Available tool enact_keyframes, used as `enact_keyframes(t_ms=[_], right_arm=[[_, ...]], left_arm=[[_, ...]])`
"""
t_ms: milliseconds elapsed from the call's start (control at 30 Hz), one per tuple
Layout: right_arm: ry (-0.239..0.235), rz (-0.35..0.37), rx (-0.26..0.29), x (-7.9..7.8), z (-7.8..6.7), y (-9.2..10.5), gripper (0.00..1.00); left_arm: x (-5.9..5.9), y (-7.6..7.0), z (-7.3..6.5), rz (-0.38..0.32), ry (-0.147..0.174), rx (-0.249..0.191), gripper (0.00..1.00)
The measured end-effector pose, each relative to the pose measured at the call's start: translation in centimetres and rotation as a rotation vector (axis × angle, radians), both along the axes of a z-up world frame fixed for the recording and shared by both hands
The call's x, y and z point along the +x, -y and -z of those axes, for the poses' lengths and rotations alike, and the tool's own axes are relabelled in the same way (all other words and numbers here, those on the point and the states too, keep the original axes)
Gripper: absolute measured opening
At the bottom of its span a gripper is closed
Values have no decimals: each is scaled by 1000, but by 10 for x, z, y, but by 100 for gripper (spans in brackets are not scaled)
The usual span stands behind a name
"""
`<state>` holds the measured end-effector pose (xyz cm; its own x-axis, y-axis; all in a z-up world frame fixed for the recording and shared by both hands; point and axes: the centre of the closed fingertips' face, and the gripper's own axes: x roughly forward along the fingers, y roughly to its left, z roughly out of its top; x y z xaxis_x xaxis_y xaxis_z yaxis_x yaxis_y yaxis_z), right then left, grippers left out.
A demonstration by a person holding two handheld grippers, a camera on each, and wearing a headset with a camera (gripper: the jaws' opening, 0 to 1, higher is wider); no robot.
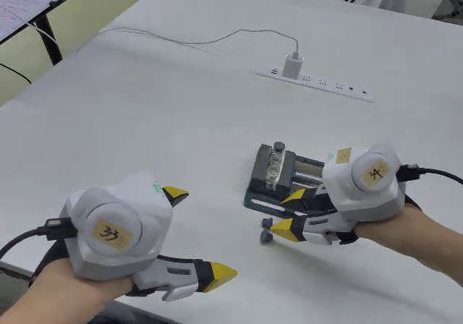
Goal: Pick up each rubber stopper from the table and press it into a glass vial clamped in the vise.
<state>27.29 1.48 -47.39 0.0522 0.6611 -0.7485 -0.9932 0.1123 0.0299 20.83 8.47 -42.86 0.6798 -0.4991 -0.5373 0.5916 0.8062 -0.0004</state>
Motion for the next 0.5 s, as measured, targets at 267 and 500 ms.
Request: enact_keyframes(t_ms=[267,500], right_arm=[[-22,7,3,-2,5,-5,16],[-40,3,5,-3,7,-5,12]], left_arm=[[-1,-2,3,-4,-9,-1,76],[-1,-2,5,-5,-13,-4,75]])
